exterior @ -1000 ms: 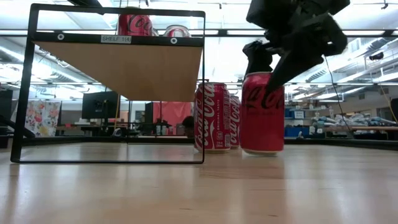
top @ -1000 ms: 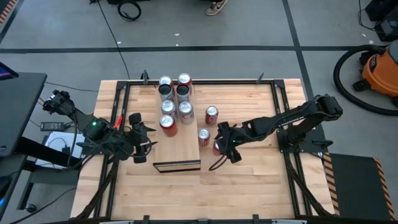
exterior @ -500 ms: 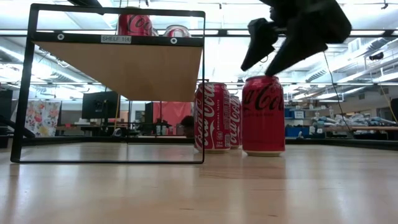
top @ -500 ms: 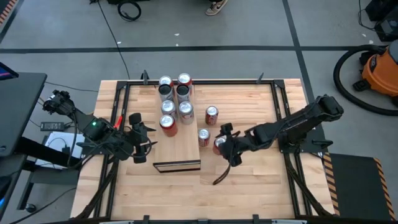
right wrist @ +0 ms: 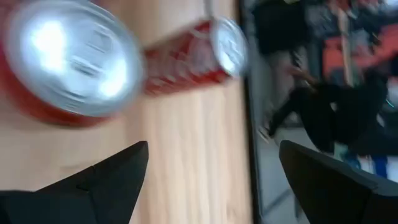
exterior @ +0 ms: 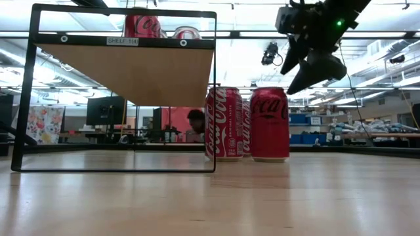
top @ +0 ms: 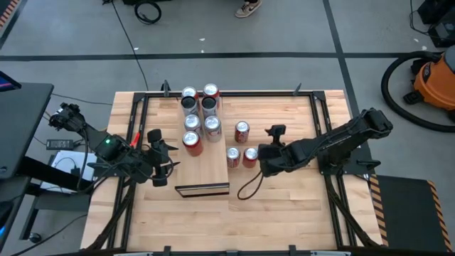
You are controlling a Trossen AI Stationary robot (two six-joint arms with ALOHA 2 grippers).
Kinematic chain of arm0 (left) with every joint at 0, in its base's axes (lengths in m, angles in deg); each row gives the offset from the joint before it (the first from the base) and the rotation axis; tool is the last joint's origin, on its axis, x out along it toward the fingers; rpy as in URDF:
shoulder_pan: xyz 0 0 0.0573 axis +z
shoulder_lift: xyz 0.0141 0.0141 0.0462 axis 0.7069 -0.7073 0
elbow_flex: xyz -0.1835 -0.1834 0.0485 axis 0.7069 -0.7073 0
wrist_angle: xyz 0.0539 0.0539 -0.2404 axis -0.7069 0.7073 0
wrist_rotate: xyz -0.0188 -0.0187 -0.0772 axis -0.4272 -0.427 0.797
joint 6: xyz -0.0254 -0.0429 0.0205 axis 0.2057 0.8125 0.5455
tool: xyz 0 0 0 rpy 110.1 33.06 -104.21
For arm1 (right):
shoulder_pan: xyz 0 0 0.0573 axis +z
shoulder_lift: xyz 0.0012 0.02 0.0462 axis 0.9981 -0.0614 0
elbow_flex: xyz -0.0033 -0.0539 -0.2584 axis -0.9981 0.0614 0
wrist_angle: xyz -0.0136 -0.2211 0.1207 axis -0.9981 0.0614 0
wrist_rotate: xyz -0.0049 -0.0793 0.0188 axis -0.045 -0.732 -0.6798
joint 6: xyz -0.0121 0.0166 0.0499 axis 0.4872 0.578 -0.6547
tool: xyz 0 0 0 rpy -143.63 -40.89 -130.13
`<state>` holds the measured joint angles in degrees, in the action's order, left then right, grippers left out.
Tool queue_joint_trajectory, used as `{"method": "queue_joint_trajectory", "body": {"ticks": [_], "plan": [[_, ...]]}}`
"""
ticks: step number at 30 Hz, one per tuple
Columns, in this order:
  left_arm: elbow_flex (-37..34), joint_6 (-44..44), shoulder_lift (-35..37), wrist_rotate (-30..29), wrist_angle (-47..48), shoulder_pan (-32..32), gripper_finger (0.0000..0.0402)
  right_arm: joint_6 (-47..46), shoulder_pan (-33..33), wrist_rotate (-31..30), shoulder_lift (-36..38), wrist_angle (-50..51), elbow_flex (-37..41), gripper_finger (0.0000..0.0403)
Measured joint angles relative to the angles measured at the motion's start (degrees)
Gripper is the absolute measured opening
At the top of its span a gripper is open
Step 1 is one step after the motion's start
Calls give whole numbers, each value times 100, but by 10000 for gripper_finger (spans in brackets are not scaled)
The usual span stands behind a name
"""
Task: Place canned beverage on shelf
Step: Put the red and black soda can on the shelf and align it with the other red and black soda can
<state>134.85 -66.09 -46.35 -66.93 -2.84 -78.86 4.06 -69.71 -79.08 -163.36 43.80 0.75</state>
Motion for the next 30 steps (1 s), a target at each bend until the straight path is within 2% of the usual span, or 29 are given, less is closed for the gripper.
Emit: {"method": "queue_joint_trajectory", "body": {"ticks": [2,7,11,16,24,27,30], "plan": [[0,0,0,0,0,0,233,-384,-47,113,4,224,0,371],[0,3,0,0,0,-1,233,-1272,-74,1398,4,330,2,371],[0,102,0,0,0,0,233,-2106,-56,1873,4,315,11,371],[0,147,0,72,2,-1,233,-2846,0,1971,11,-558,391,371],[0,146,0,76,2,0,233,-2550,2,2096,11,-2491,1297,371],[0,143,0,76,0,0,233,-2321,-40,1784,11,-2708,1496,371],[0,133,0,76,0,-2,233,-2250,-153,1052,11,-2455,1611,371]]}}
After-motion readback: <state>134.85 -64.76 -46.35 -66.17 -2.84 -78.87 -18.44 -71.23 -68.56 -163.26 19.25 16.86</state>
